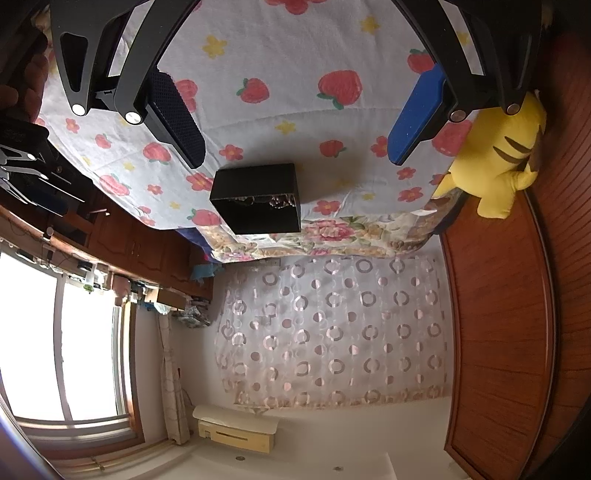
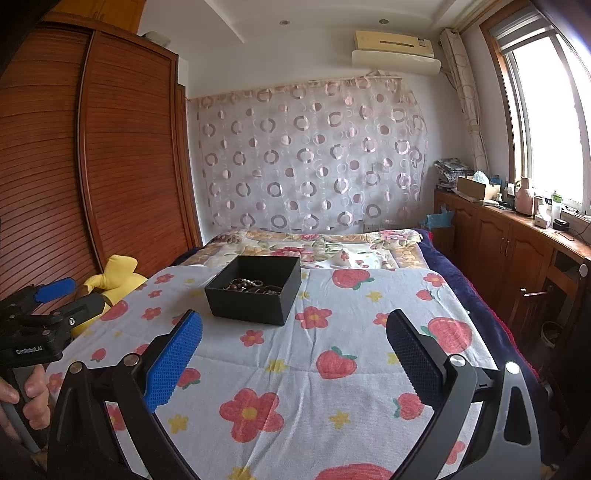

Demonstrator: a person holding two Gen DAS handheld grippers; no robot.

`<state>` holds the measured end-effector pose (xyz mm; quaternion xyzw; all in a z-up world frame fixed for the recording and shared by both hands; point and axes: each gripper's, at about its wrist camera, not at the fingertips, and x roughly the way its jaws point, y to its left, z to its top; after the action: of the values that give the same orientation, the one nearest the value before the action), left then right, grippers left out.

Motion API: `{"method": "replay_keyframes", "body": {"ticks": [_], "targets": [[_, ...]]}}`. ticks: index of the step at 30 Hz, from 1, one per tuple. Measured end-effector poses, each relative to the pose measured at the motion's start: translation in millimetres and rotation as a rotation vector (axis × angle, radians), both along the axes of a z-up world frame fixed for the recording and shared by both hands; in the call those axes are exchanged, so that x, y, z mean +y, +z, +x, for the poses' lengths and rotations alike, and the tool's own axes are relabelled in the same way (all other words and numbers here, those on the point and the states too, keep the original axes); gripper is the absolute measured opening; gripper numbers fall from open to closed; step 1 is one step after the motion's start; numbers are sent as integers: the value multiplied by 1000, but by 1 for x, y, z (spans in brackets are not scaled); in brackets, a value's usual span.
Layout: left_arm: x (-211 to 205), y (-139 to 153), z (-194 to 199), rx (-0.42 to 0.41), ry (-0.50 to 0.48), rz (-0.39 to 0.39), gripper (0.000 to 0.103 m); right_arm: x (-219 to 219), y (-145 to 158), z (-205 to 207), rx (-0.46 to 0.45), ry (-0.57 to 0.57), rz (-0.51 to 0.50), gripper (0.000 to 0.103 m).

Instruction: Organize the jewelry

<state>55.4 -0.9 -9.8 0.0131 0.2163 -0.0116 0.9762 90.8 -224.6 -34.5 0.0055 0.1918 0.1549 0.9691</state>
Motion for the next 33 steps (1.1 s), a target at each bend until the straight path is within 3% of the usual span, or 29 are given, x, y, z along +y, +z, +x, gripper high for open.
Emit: {"method": "replay_keyframes", "body": {"ticks": [33], "targets": [[-3,2,-2,-8,2,10,95,-1,-1,0,-1,0,1,100]]}}
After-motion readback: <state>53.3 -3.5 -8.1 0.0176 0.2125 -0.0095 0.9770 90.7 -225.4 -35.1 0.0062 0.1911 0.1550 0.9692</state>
